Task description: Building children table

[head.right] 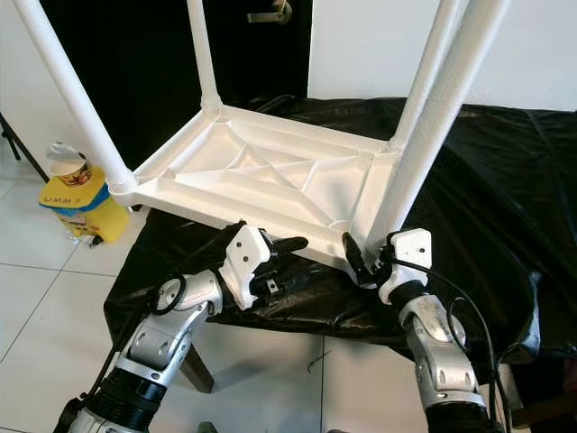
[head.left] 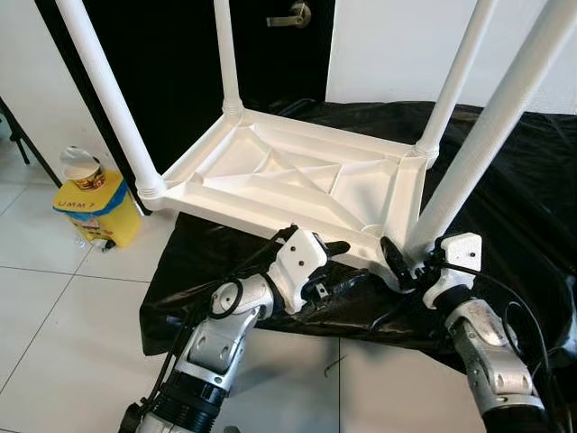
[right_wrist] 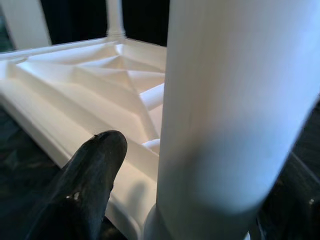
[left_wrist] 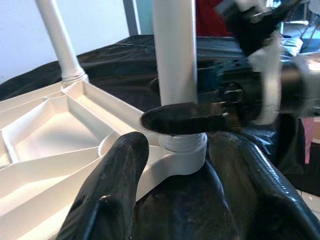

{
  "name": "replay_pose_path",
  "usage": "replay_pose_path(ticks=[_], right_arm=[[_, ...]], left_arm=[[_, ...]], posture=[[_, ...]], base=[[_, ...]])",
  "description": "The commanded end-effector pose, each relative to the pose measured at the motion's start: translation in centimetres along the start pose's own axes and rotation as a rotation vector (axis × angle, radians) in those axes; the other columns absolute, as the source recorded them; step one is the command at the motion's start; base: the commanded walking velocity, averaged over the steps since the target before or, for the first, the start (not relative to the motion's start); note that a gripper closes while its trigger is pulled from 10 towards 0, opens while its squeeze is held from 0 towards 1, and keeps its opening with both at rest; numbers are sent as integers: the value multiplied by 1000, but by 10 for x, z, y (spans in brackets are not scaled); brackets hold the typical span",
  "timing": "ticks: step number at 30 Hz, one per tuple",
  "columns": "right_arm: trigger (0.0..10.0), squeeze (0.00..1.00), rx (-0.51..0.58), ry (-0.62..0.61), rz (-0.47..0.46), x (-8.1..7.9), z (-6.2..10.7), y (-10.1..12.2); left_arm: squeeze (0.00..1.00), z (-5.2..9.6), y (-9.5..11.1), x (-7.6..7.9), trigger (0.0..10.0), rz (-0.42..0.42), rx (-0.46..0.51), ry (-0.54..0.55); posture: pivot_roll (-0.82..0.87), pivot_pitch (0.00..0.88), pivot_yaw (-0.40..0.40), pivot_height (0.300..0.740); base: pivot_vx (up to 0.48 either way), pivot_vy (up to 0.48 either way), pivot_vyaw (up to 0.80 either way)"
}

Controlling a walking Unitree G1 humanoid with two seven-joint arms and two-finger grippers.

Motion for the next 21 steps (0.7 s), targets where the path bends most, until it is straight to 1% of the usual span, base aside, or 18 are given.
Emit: replay_pose_path(ticks=[1, 3, 4, 5, 7, 8, 15, 16, 17, 18, 21], right_arm=[[10000, 0, -14, 56, 19, -4, -3, -4], [10000, 0, -19, 68, 24, -3, -5, -5], [7647, 0, -20, 72, 30, -1, -6, -5], [1490, 0, -20, 78, 32, 0, -7, -5], [1490, 0, -20, 81, 33, 1, -8, -5], [0, 0, -20, 84, 32, 1, -8, -5], [0, 0, -23, 116, 17, -4, -7, -10], [3412, 0, -24, 113, 14, -4, -6, -11], [8706, 0, -24, 106, 10, -3, -6, -12], [10000, 0, -27, 97, 10, -4, -6, -13], [10000, 0, -27, 79, 5, -4, -5, -14]], left_arm=[[0, -2, -2, -1, 10000, -13, -13, 23], [0, -2, -2, -1, 10000, -14, -12, 22], [0, -2, -2, -1, 10000, -13, -12, 22], [0, -2, -2, -1, 10000, -13, -13, 24], [0, -2, -2, -1, 10000, -13, -14, 25], [0, -2, -2, -1, 10000, -15, -15, 27], [0, -1, -3, -4, 10000, -21, -20, 36], [0, -1, -3, -5, 10000, -22, -20, 37], [0, -1, -3, -5, 10000, -22, -20, 38], [0, -1, -3, -5, 10000, -23, -20, 39], [0, -1, -3, -5, 10000, -23, -19, 40]], posture=[[-53, 0, 3, 740], [-50, 0, 0, 740], [-47, 0, 0, 740], [-43, 0, -1, 740], [-43, 0, -1, 740], [-39, 0, -2, 740], [-34, 0, -5, 740], [-35, 0, -6, 740], [-36, 0, -6, 740], [-35, 0, -9, 740], [-37, 0, -9, 740]], base=[[0, 0, 0], [0, 0, 0], [0, 0, 0], [0, 0, 0], [0, 0, 0], [0, 0, 0], [0, 0, 0], [0, 0, 0], [0, 0, 0], [0, 0, 0], [0, 0, 0]])
Point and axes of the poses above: a point about 5 cm out from each wrist's last joint towards the gripper, its own z axis pointing back from the gripper into the wrist, its own y axis along the axis of the wrist's last joint, x = y × z, the point moved 3 cm from there along -z, pointing out of the wrist towards the gripper, and after that the axes turned 3 degrees about -z, right-handed, at the moved point
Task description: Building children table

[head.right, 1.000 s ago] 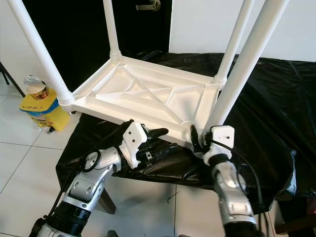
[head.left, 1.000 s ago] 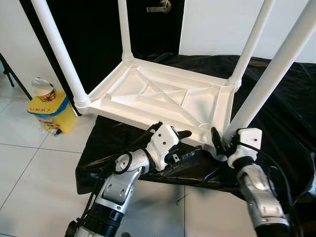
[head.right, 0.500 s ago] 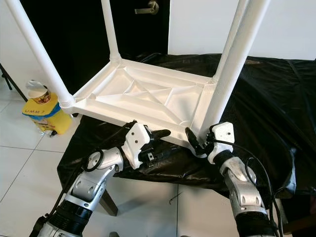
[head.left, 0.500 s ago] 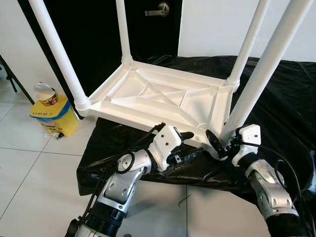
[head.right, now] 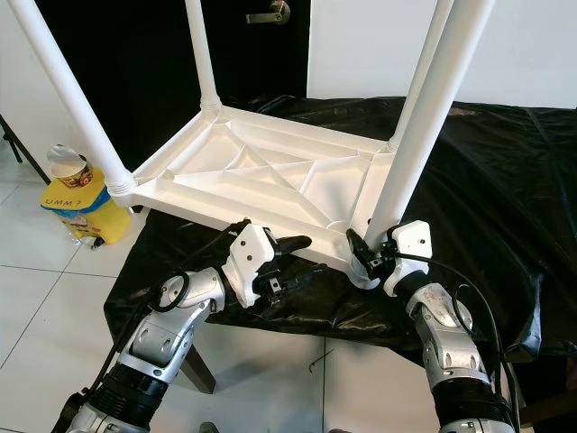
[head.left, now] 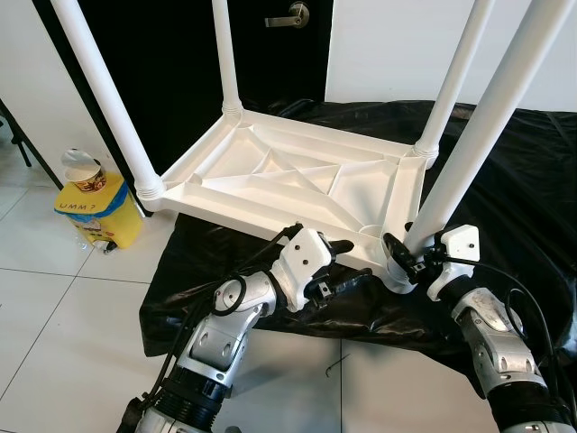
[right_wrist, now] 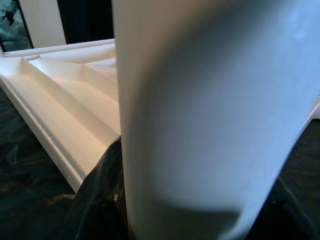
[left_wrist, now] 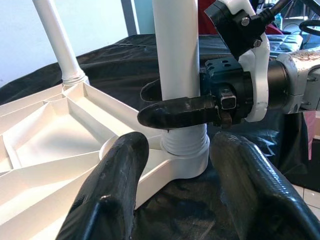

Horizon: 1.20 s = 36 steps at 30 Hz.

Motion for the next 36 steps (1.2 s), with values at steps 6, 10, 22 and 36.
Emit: replay_pose_path(ticks=[6, 10, 22, 36], right_arm=[[10000, 0, -17, -84, -33, -8, 2, -10], [10000, 0, -5, -151, -38, -9, 2, -10], [10000, 0, -57, -473, -60, -7, 10, -23], [10000, 0, -55, -558, -72, -16, 8, -21]], left_arm=[[0, -1, -5, -2, 10000, 10, -13, 47], [0, 0, -6, -1, 10000, 32, -7, 51], [0, 3, -10, 2, 10000, 52, -12, 62], [0, 3, -11, 2, 10000, 53, -12, 73]], posture=[[-36, 0, -9, 740], [-36, 0, -9, 740], [-35, 0, -29, 740], [-28, 0, -48, 740]], base=[[0, 0, 0], [0, 0, 0], [0, 0, 0], [0, 0, 0]])
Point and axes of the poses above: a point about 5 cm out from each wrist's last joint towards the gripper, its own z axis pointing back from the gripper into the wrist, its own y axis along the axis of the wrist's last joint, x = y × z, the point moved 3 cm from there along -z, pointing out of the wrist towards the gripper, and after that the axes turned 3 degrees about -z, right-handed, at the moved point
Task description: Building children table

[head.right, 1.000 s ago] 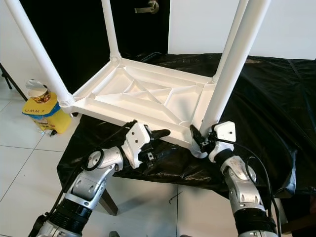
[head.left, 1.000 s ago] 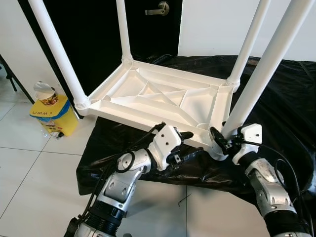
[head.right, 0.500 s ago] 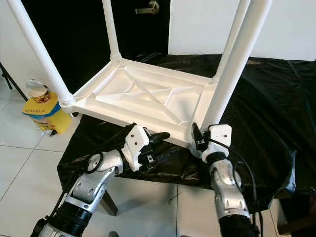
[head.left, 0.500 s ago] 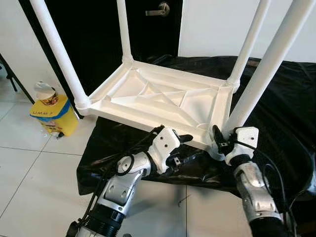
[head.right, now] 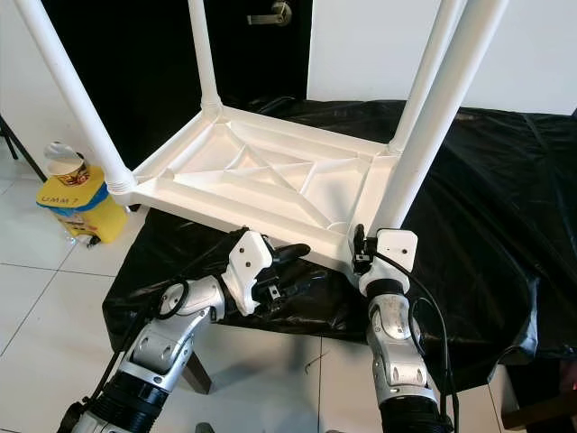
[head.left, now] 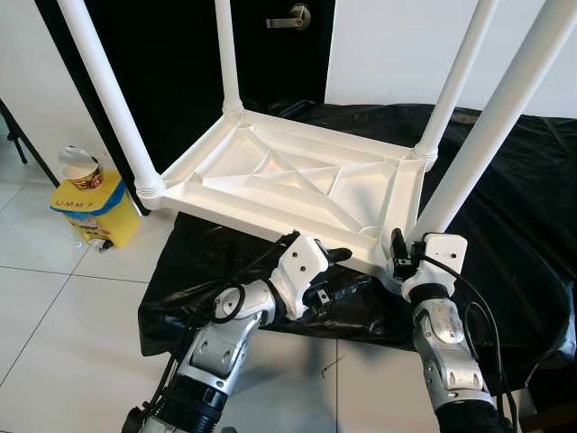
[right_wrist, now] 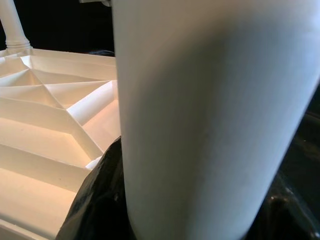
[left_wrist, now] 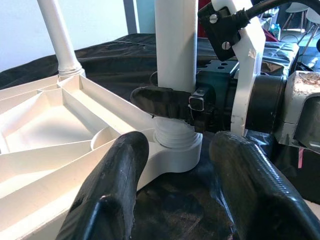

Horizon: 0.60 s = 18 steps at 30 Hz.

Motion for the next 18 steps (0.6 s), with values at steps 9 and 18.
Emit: replay_pose_path(ticks=[9, 18], right_arm=[[10000, 1000, -64, -36, 25, 5, 4, -13], [10000, 1000, 17, 112, 10, 8, 5, 5]], left_arm=[[0, 0, -2, -6, 10000, -8, -7, 76], [0, 1, -2, -6, 10000, -9, -7, 76]], posture=[[-25, 0, -51, 740], [-27, 0, -49, 740]], base=[[0, 0, 0], [0, 0, 0]])
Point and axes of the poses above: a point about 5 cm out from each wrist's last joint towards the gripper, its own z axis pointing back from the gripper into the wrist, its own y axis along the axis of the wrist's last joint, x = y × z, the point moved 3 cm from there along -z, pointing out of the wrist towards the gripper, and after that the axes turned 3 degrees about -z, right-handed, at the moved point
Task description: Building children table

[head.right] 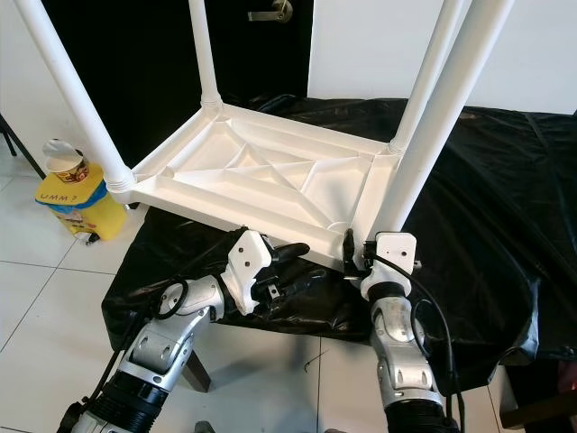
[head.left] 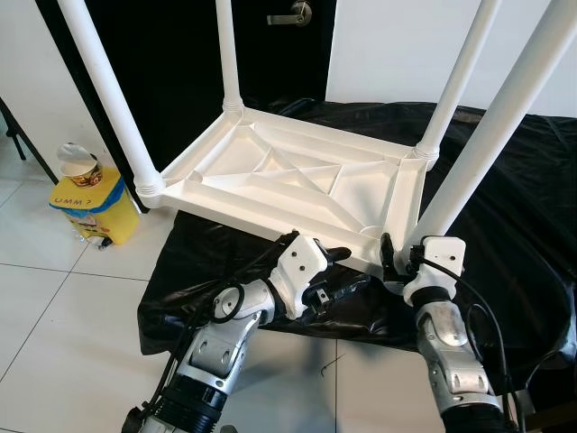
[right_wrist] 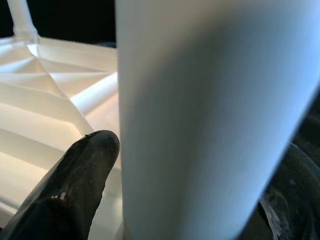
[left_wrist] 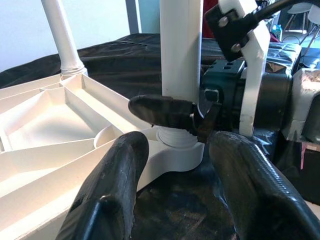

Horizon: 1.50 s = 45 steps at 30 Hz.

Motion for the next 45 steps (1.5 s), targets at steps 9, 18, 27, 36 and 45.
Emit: replay_pose_path(ticks=[9, 18, 27, 36, 45], right_arm=[[10000, 0, 19, 200, -3, 10, 4, 8], [10000, 0, -5, 379, 55, 11, -8, 7], [0, 0, -45, 477, 88, 10, -10, -1], [10000, 0, -52, 409, 45, 14, -4, -6], [10000, 0, -52, 243, 27, 10, 0, -10]], left_arm=[[0, 3, -2, -7, 10000, -10, -13, 70], [0, 6, 0, -12, 10000, -35, -28, 62], [0, 9, 1, -11, 10000, -44, -36, 76], [0, 9, 2, -10, 10000, -38, -33, 81], [0, 7, 0, -5, 10000, -24, -35, 69]], posture=[[-22, 0, -29, 740], [2, 0, -10, 740], [34, 0, -19, 740], [15, 0, -27, 740], [-2, 0, -18, 740]], base=[[0, 0, 0], [0, 0, 0], [0, 0, 0], [0, 0, 0], [0, 0, 0]])
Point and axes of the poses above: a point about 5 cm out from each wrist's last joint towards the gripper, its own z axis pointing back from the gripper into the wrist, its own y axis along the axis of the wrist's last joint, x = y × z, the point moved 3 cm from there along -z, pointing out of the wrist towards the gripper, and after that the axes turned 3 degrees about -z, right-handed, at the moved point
